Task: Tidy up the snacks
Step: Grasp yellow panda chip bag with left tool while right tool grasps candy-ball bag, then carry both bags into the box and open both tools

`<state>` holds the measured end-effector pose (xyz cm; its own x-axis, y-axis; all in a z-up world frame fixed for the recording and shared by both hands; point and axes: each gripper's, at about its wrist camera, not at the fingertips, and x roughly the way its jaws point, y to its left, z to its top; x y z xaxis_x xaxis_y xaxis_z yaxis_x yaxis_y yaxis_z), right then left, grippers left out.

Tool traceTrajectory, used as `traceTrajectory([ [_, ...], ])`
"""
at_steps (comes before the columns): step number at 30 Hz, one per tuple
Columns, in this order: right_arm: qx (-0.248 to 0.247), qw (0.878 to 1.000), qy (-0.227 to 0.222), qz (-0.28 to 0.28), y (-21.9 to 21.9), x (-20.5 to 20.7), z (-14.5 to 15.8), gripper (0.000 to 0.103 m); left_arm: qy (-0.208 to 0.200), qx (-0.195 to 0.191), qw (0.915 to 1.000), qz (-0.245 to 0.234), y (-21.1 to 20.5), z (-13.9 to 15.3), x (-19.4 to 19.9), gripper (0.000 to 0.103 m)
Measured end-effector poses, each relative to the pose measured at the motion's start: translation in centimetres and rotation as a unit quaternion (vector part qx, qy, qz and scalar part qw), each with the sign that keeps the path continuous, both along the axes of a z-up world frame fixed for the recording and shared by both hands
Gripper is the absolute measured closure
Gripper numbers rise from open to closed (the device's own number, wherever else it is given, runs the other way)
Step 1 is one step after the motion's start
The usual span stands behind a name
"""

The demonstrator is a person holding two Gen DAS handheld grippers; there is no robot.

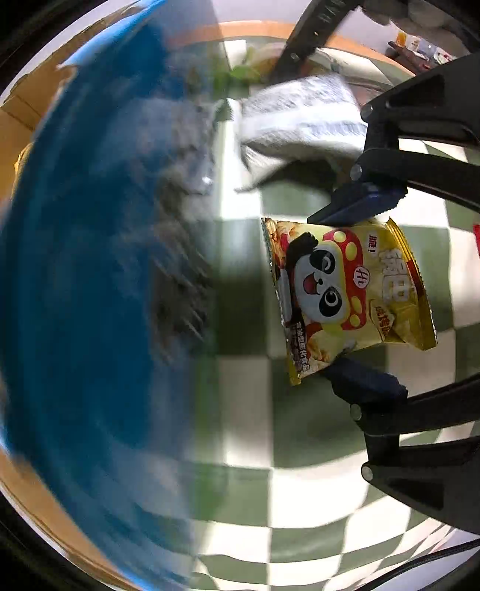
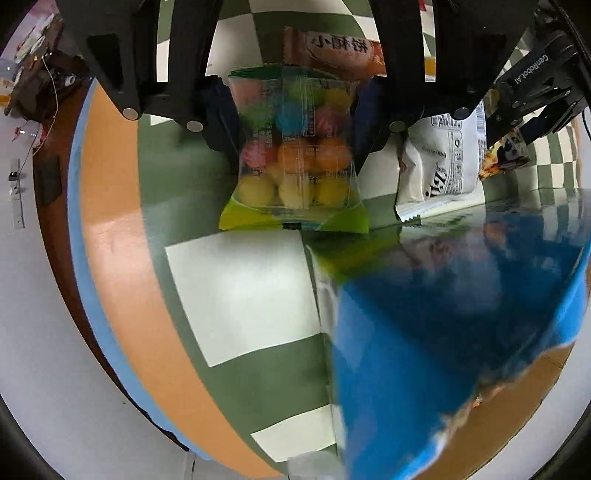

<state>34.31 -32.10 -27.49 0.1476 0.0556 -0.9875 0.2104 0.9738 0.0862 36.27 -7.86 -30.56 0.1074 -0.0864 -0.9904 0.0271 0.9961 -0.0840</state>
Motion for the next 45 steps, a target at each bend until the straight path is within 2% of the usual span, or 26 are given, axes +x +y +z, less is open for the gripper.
traceTrajectory([
  [5,0.000,1.000,0.012,0.004,-1.4,-2.5,0.2,0.048,0.014,0.004,0.9999,0.003,2.4,-0.4,-3.9,0.038],
  [10,0.003,1.000,0.028,0.000,-2.4,-7.6,-0.3,0.048,0.037,0.001,0.9993,0.005,3.5,-0.9,-8.8,0.038],
  [14,0.025,0.998,0.047,-0.017,-2.5,-11.7,-1.2,0.048,0.054,-0.005,0.9985,0.003,3.1,-2.0,-11.9,0.036],
  [18,0.045,0.997,0.057,-0.035,-2.6,-13.6,-2.1,0.045,0.070,-0.004,0.9975,-0.006,2.6,-3.9,-12.4,0.031],
  [20,0.055,0.996,0.058,-0.044,-3.2,-13.8,-2.4,0.040,0.073,-0.009,0.9973,0.000,2.5,-4.2,-12.2,0.029],
  [24,0.065,0.994,0.060,-0.063,-3.4,-15.4,-2.9,0.037,0.070,-0.021,0.9972,0.016,3.5,-4.2,-11.9,0.029],
  [26,0.061,0.994,0.056,-0.065,-3.5,-15.8,-3.0,0.037,0.063,-0.020,0.9976,0.017,4.1,-4.0,-11.3,0.035],
  [27,0.053,0.995,0.054,-0.063,-3.5,-15.9,-3.1,0.040,0.060,-0.016,0.9980,0.015,4.7,-4.2,-10.4,0.038],
  [29,0.029,0.996,0.052,-0.061,-1.5,-14.5,-3.6,0.050,0.052,-0.014,0.9985,0.012,5.7,-2.5,-11.0,0.044],
  [32,0.030,0.997,0.037,-0.061,-0.3,-15.0,-2.7,0.051,0.039,-0.014,0.9991,0.010,5.8,-1.3,-11.3,0.046],
  [34,0.045,0.997,0.027,-0.058,0.1,-15.2,-1.5,0.051,0.026,-0.026,0.9993,0.012,6.1,0.6,-11.3,0.046],
  [36,0.059,0.997,0.009,-0.048,0.3,-15.2,0.7,0.051,0.010,-0.039,0.9991,0.010,6.2,2.9,-11.0,0.046],
  [39,0.083,0.996,-0.029,-0.022,1.4,-14.0,4.9,0.051,-0.025,-0.072,0.9970,0.004,6.1,7.7,-9.7,0.046],
  [43,0.100,0.991,-0.088,0.027,3.4,-10.1,11.0,0.051,-0.076,-0.115,0.9904,-0.014,4.4,15.1,-5.2,0.046],
  [45,0.087,0.988,-0.116,0.051,4.4,-7.1,13.7,0.051,-0.097,-0.116,0.9883,-0.020,3.7,17.2,-2.5,0.046],
])
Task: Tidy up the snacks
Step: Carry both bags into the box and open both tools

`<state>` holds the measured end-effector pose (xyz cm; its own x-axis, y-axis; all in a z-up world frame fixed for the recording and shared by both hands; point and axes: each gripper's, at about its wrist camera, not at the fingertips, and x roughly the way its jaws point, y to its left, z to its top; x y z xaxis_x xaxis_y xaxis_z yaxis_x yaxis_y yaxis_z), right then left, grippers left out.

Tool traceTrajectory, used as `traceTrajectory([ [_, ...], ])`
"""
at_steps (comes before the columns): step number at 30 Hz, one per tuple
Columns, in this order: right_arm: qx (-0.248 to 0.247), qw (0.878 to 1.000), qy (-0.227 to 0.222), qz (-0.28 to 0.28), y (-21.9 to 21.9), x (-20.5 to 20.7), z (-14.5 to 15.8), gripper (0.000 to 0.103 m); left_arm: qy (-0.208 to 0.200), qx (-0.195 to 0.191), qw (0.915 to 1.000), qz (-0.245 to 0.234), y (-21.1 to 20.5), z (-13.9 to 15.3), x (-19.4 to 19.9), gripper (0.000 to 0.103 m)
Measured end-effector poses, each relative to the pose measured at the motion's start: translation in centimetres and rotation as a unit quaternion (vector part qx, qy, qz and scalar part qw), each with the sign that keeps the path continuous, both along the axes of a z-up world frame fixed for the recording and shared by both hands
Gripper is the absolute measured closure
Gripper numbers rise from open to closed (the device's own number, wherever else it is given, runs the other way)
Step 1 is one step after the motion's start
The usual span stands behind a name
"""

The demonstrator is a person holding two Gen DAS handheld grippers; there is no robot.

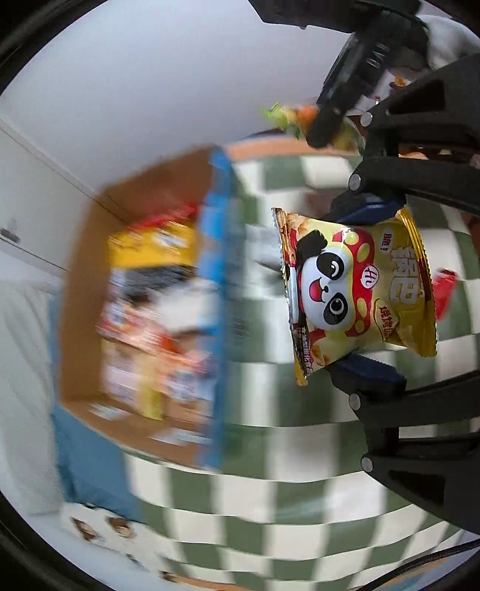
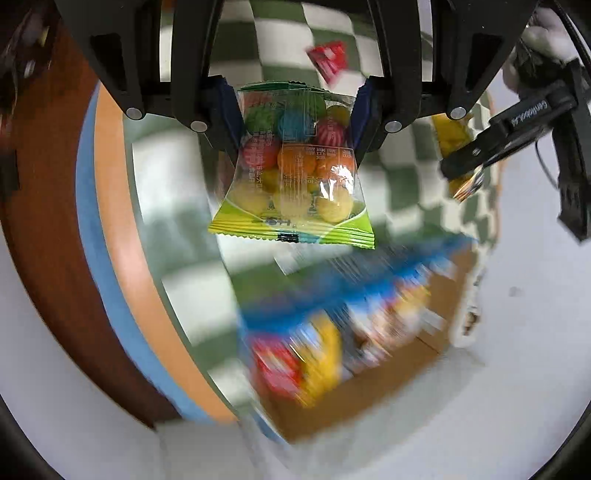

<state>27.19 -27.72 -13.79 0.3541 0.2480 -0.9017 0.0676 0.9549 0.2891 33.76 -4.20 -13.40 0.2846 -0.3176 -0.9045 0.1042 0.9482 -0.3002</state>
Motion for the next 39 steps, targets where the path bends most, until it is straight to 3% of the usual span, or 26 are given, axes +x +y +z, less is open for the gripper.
traceTrajectory([
  [4,-0.030,0.998,-0.045,0.017,1.9,5.4,3.5,0.051,-0.015,0.005,0.9999,-0.001,-1.4,1.8,5.4,0.046],
  [7,-0.050,0.997,-0.051,0.021,3.1,9.0,4.0,0.051,0.000,0.017,0.9998,-0.003,-1.9,1.7,9.2,0.046],
  [11,-0.087,0.995,-0.038,0.028,3.3,13.4,3.1,0.051,0.031,0.032,0.9990,0.000,-2.5,-0.4,13.0,0.046],
  [16,-0.109,0.993,0.008,0.033,2.9,17.6,-0.8,0.051,0.077,0.045,0.9960,0.007,-2.7,-4.0,16.0,0.045],
  [20,-0.100,0.994,0.040,0.036,2.6,18.5,-3.7,0.050,0.108,0.048,0.9929,0.016,-2.6,-6.5,17.1,0.045],
  [22,-0.094,0.992,0.076,0.046,2.5,19.0,-5.2,0.043,0.125,0.047,0.9909,0.015,-2.6,-7.7,17.3,0.041],
  [23,-0.093,0.991,0.087,0.047,2.5,19.1,-5.8,0.025,0.131,0.048,0.9902,0.013,-2.7,-8.2,17.4,0.036],
  [24,-0.094,0.990,0.093,0.050,2.5,19.2,-6.3,0.014,0.134,0.053,0.9894,0.014,-2.6,-8.6,17.4,0.029],
  [25,-0.092,0.990,0.097,0.055,2.6,19.3,-6.5,0.014,0.135,0.057,0.9892,0.013,-2.6,-8.9,17.4,0.016],
  [26,-0.098,0.988,0.102,0.055,2.6,19.3,-6.7,0.014,0.132,0.060,0.9893,0.012,-2.6,-9.0,17.3,0.012],
  [33,-0.104,0.987,0.102,0.061,2.7,19.0,-6.4,0.014,0.122,0.073,0.9897,0.017,-2.4,-9.1,16.7,0.012],
  [39,-0.119,0.987,0.090,0.062,3.1,18.5,-6.0,0.013,0.080,0.098,0.9918,0.015,-2.0,-7.1,15.0,0.012],
])
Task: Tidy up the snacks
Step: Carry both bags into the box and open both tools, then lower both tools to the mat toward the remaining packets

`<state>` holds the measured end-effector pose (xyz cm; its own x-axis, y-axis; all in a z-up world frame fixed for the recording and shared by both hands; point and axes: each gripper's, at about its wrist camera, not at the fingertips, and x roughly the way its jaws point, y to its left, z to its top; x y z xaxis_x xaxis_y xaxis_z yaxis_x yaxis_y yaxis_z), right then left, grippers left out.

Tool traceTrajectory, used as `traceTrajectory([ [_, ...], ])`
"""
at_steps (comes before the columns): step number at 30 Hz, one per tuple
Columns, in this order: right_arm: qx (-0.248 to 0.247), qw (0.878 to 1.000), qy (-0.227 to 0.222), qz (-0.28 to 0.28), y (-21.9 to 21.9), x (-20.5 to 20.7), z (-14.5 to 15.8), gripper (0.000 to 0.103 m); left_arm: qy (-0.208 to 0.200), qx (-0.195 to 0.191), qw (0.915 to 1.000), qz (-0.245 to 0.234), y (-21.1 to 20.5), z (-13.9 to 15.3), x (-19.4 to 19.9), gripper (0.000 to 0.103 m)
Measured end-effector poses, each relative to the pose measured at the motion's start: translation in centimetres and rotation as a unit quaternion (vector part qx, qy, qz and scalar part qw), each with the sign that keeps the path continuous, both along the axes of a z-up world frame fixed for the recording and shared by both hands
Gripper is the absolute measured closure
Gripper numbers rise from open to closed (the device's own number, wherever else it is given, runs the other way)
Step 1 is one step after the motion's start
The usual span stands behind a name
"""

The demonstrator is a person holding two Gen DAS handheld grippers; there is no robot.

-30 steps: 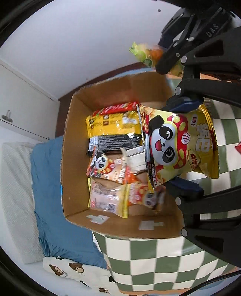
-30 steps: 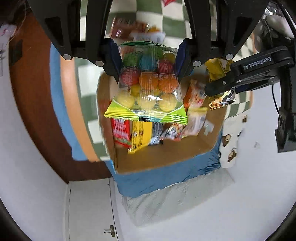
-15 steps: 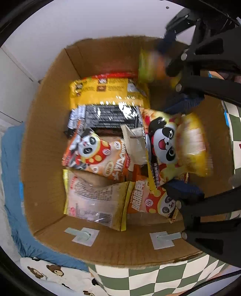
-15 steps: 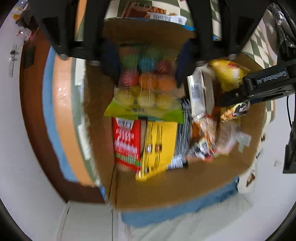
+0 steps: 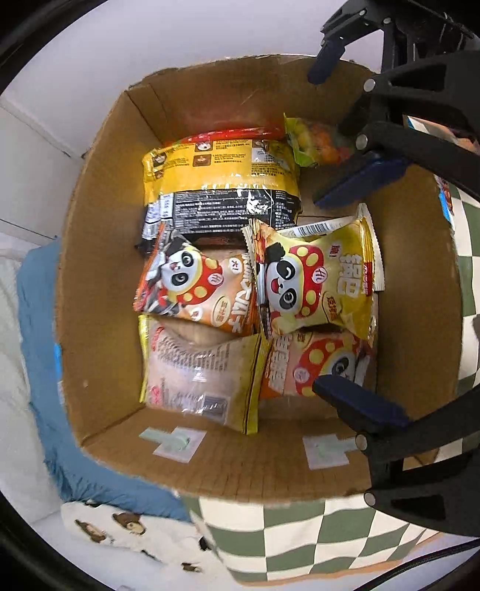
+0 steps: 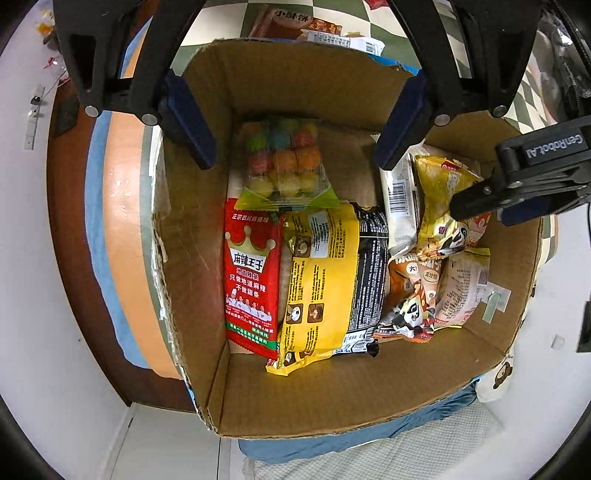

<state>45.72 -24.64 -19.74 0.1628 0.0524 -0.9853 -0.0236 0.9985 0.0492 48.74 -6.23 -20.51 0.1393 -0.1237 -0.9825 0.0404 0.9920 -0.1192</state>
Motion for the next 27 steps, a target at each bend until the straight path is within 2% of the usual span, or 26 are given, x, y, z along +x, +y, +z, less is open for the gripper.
traceTrajectory([
  [7,-0.007,0.999,-0.033,-0.003,-0.1,-1.7,1.6,0.009,-0.066,0.020,0.9976,-0.003,0.1,2.9,-2.9,0.012],
  [18,-0.001,0.994,-0.110,-0.001,0.8,-6.3,6.0,0.009,-0.148,0.021,0.9888,0.001,0.9,6.5,-7.8,0.012],
  [27,-0.006,0.984,-0.177,-0.004,1.2,-10.9,10.2,0.009,-0.195,0.017,0.9805,0.020,2.1,9.1,-12.2,0.012],
])
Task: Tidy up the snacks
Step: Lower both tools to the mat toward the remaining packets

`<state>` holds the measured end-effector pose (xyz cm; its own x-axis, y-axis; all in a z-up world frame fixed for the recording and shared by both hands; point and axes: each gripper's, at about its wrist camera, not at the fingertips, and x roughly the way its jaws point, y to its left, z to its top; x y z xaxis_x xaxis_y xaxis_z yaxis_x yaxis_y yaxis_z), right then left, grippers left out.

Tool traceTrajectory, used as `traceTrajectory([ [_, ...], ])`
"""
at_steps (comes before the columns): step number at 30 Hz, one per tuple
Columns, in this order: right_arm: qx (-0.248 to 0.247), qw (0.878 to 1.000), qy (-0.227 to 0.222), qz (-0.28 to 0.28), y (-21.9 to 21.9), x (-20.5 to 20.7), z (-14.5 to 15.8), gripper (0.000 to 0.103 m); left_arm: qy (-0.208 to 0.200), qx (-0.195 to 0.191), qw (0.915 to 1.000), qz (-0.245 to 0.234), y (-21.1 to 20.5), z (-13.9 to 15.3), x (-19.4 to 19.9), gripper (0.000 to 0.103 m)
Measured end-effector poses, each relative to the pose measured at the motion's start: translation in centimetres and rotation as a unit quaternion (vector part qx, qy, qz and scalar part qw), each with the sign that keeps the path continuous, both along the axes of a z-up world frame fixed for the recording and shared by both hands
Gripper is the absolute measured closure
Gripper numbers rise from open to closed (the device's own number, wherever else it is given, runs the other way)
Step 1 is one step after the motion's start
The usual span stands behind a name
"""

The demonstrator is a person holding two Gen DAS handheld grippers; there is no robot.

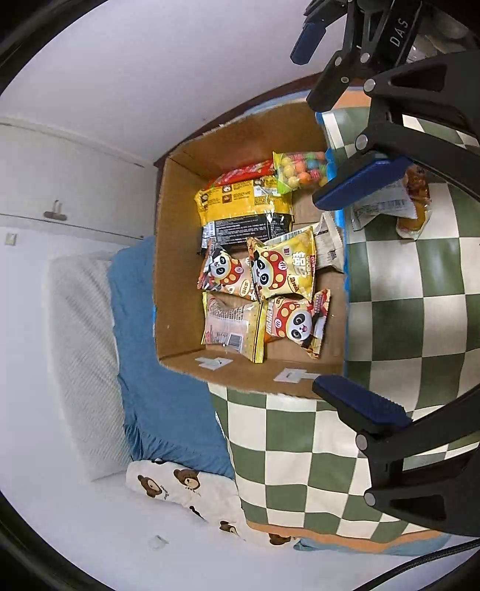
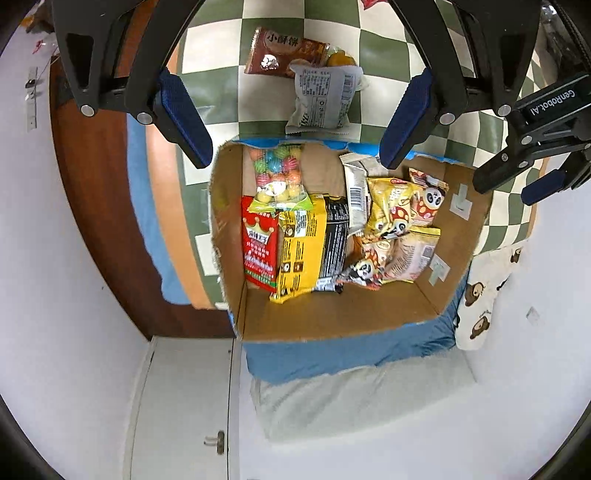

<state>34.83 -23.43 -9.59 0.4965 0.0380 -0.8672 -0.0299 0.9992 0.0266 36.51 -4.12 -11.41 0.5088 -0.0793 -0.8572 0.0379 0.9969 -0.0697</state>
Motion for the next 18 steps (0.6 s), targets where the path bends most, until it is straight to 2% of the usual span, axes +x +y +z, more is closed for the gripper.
traceTrajectory([
  [6,0.006,1.000,-0.030,0.005,0.3,-2.7,2.5,0.009,-0.044,0.006,0.9990,0.004,0.0,2.5,-2.8,0.012],
  [10,0.026,0.999,-0.035,0.009,0.5,-4.2,3.5,0.009,-0.046,-0.003,0.9989,0.006,0.3,3.4,-4.3,0.012],
  [14,0.046,0.999,-0.013,0.005,0.0,-6.1,2.2,0.009,-0.017,-0.016,0.9997,0.008,0.4,2.1,-5.5,0.012],
  [18,0.054,0.998,0.041,-0.011,-1.6,-6.9,-2.1,0.009,0.042,-0.022,0.9989,0.000,-0.5,-1.7,-6.0,0.012],
])
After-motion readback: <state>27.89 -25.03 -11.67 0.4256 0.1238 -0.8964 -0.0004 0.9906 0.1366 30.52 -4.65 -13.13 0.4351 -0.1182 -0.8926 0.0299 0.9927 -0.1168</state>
